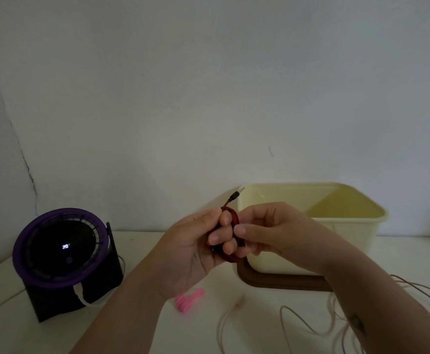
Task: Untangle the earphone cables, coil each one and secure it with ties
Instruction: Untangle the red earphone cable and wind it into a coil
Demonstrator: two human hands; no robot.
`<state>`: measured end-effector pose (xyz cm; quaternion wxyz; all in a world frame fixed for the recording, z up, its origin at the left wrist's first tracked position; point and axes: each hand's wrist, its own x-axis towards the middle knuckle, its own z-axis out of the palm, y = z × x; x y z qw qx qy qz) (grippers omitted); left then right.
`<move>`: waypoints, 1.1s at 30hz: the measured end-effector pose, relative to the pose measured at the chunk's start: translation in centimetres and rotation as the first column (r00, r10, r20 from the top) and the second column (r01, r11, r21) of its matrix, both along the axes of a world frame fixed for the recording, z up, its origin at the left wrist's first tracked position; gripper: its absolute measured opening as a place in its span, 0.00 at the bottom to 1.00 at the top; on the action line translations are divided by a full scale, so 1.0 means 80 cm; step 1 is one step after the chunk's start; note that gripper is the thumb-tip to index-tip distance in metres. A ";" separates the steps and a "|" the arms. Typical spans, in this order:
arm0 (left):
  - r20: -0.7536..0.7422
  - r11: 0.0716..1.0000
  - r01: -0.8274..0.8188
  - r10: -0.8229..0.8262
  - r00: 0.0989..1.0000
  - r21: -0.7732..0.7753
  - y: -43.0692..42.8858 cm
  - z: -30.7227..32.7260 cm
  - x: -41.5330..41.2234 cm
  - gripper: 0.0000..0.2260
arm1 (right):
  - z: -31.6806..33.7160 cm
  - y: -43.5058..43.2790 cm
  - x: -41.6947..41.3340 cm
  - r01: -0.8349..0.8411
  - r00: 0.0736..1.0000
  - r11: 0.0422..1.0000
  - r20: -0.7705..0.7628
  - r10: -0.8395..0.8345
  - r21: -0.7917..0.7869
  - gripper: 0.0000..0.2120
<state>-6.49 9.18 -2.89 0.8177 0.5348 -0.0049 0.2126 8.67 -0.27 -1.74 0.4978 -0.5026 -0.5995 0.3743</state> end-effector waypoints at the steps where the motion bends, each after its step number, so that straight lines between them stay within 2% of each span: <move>1: 0.024 0.999 0.032 -0.032 0.999 -0.001 0.001 -0.001 0.000 0.08 | 0.001 0.000 0.000 0.027 1.000 1.000 0.011 -0.027 0.004 0.05; 3: 0.031 1.000 0.020 -0.019 0.999 -0.004 0.000 -0.002 0.001 0.08 | 0.004 -0.002 0.000 0.072 0.996 0.997 0.056 -0.073 0.023 0.02; 6: -0.013 0.994 -0.110 0.110 0.994 0.018 -0.003 -0.003 0.005 0.12 | 0.008 -0.004 -0.001 0.132 0.975 0.988 0.167 -0.143 0.075 0.02; 9: -0.040 0.952 -0.238 0.250 0.967 0.192 -0.001 0.000 0.004 0.15 | 0.010 -0.004 -0.003 0.204 0.958 0.972 0.178 -0.223 0.119 0.03; 11: -0.036 0.875 -0.345 0.378 0.925 0.340 0.001 0.002 0.004 0.12 | 0.008 -0.001 -0.003 0.220 0.963 0.970 0.136 -0.234 0.107 0.03; 14: -0.002 0.748 -0.454 0.520 0.854 0.484 0.003 -0.002 0.007 0.11 | 0.002 0.003 -0.001 0.190 0.980 0.980 0.042 -0.193 0.062 0.03; 17: 0.083 0.496 -0.514 0.658 0.748 0.700 0.005 -0.006 0.009 0.12 | -0.001 0.004 -0.003 0.157 0.986 0.987 -0.055 -0.155 0.041 0.03; 19: 0.130 0.406 -0.529 0.690 0.712 0.745 0.002 -0.005 0.009 0.12 | -0.002 0.006 -0.004 0.180 0.979 0.983 -0.105 -0.175 0.043 0.02; 22: 0.178 0.344 -0.568 0.721 0.670 0.748 -0.002 -0.004 0.009 0.13 | -0.003 0.009 -0.005 0.202 0.968 0.978 -0.160 -0.191 0.055 0.03; 23: 0.175 0.372 -0.585 0.718 0.673 0.721 -0.002 -0.003 0.010 0.14 | -0.002 0.009 -0.006 0.188 0.967 0.981 -0.186 -0.175 0.054 0.04; 24: 0.159 0.441 -0.599 0.703 0.694 0.668 -0.002 -0.001 0.010 0.15 | -0.001 0.009 -0.006 0.160 0.965 0.986 -0.220 -0.146 0.045 0.06; 26: 0.098 0.650 -0.582 0.622 0.777 0.489 -0.006 0.003 0.009 0.14 | 0.001 0.007 -0.008 0.067 0.956 0.998 -0.286 -0.060 0.013 0.09; 28: 0.056 0.835 -0.490 0.493 0.868 0.251 -0.013 0.007 0.010 0.13 | 0.004 0.003 -0.007 -0.034 0.951 0.999 -0.309 0.029 -0.011 0.07; 30: 0.025 0.903 -0.421 0.420 0.907 0.081 -0.019 0.008 0.012 0.12 | 0.005 0.002 -0.004 -0.080 0.949 0.996 -0.307 0.067 -0.030 0.04; 33: -0.013 0.925 -0.379 0.379 0.925 -0.028 -0.021 0.012 0.013 0.11 | 0.003 0.002 -0.002 -0.045 0.954 0.998 -0.297 0.029 -0.046 0.05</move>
